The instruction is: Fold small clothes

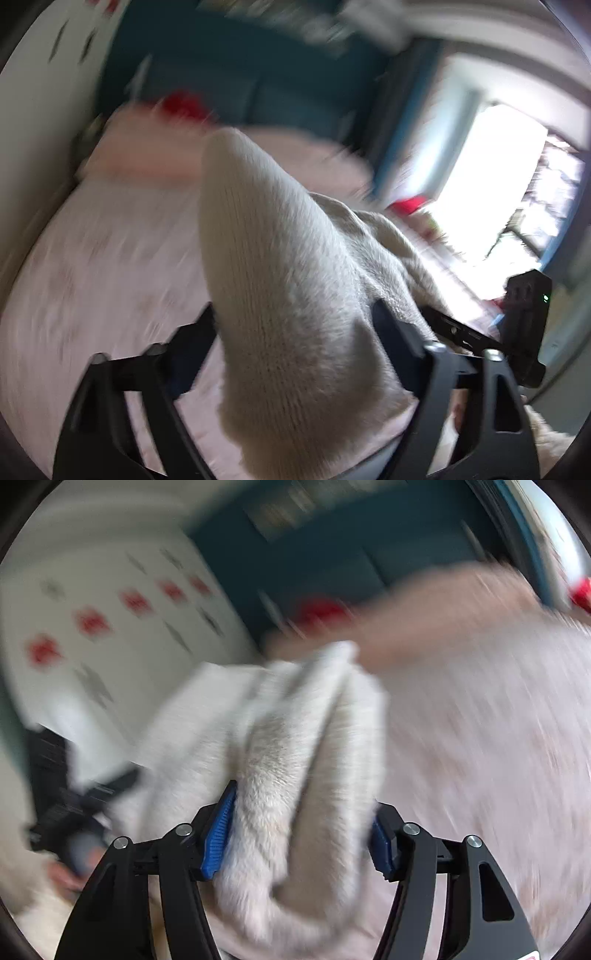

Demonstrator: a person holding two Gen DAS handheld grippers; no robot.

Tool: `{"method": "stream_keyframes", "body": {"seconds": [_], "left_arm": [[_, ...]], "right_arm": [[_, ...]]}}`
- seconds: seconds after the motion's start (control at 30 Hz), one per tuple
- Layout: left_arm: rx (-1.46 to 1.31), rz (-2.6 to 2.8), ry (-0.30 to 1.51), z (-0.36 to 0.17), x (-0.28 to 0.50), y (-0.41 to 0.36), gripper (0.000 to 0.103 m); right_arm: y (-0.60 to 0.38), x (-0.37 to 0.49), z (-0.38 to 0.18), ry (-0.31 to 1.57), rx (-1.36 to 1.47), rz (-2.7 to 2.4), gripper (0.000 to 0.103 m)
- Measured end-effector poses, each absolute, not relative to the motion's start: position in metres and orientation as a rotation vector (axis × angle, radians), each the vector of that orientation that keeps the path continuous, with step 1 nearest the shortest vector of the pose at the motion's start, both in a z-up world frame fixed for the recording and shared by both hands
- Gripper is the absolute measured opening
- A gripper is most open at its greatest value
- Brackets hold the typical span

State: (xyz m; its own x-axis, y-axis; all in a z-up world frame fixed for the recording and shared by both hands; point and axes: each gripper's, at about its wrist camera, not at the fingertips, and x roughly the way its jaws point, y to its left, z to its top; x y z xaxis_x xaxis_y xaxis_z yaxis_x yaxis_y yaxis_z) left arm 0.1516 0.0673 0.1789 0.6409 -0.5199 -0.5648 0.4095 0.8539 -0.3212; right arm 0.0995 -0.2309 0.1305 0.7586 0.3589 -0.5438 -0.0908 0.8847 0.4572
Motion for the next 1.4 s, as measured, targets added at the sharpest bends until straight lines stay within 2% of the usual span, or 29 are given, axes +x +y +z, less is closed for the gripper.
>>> {"method": "stream_keyframes", "body": {"seconds": [0.03, 0.1, 0.17, 0.27, 0.33, 0.47, 0.5, 0.57, 0.6, 0.63, 0.67, 0.83, 0.9, 0.93, 1.0, 1.1, 1.27, 1.33, 1.4], "left_arm": [[-0.169, -0.487, 0.746, 0.149, 0.158, 0.076, 0.084], [-0.188, -0.364, 0.917, 0.075, 0.166, 0.097, 0.079], [-0.286, -0.338, 0.985, 0.043, 0.161, 0.117, 0.078], [-0.390, -0.341, 0.981, 0.029, 0.145, 0.129, 0.080], [-0.404, -0.346, 0.974, 0.030, 0.143, 0.126, 0.083], [-0.307, -0.349, 0.975, 0.023, 0.151, 0.102, 0.084], [-0.279, -0.352, 0.978, 0.021, 0.152, 0.094, 0.084], [-0.240, -0.370, 1.004, 0.012, 0.158, 0.085, 0.083], [-0.231, -0.369, 1.015, 0.003, 0.158, 0.086, 0.082], [-0.205, -0.362, 1.033, -0.003, 0.160, 0.083, 0.077], [-0.183, -0.347, 1.041, -0.003, 0.159, 0.081, 0.073], [-0.170, -0.339, 1.073, -0.010, 0.161, 0.088, 0.072], [-0.166, -0.333, 1.088, -0.016, 0.160, 0.088, 0.072], [-0.168, -0.330, 1.103, -0.020, 0.161, 0.087, 0.072], [-0.174, -0.324, 1.131, -0.029, 0.162, 0.083, 0.072], [-0.162, -0.294, 1.125, -0.027, 0.156, 0.081, 0.073], [-0.111, -0.255, 1.070, -0.005, 0.136, 0.081, 0.072], [-0.083, -0.236, 1.047, 0.006, 0.130, 0.078, 0.072], [-0.070, -0.224, 1.039, 0.014, 0.126, 0.074, 0.072]], "right_arm": [[-0.231, 0.105, 0.087, 0.787, 0.419, 0.188, 0.060], [-0.236, 0.096, 0.034, 0.907, 0.471, 0.139, 0.057], [-0.242, 0.082, 0.014, 0.939, 0.522, 0.134, 0.058], [-0.245, 0.080, 0.008, 0.974, 0.564, 0.152, 0.058], [-0.242, 0.092, 0.012, 0.972, 0.581, 0.166, 0.065], [-0.231, 0.114, 0.016, 0.964, 0.659, 0.224, 0.066], [-0.224, 0.123, 0.014, 0.978, 0.671, 0.244, 0.072], [-0.215, 0.135, 0.008, 1.006, 0.658, 0.240, 0.074], [-0.210, 0.141, 0.005, 1.017, 0.638, 0.231, 0.065], [-0.204, 0.147, 0.002, 1.035, 0.613, 0.235, 0.026], [-0.199, 0.150, 0.000, 1.056, 0.586, 0.243, 0.017], [-0.194, 0.133, 0.046, 0.925, 0.423, 0.204, 0.014], [-0.198, 0.136, 0.030, 0.975, 0.389, 0.165, 0.014], [-0.197, 0.143, 0.004, 1.060, 0.345, 0.134, 0.014], [-0.196, 0.145, -0.027, 1.116, 0.318, 0.104, 0.016], [-0.195, 0.134, 0.001, 1.050, 0.354, 0.098, 0.020], [-0.180, 0.106, 0.063, 0.862, 0.225, 0.069, 0.022], [-0.173, 0.114, 0.056, 0.894, 0.201, 0.082, 0.022], [-0.166, 0.132, 0.014, 1.038, 0.140, 0.059, 0.022]]}}
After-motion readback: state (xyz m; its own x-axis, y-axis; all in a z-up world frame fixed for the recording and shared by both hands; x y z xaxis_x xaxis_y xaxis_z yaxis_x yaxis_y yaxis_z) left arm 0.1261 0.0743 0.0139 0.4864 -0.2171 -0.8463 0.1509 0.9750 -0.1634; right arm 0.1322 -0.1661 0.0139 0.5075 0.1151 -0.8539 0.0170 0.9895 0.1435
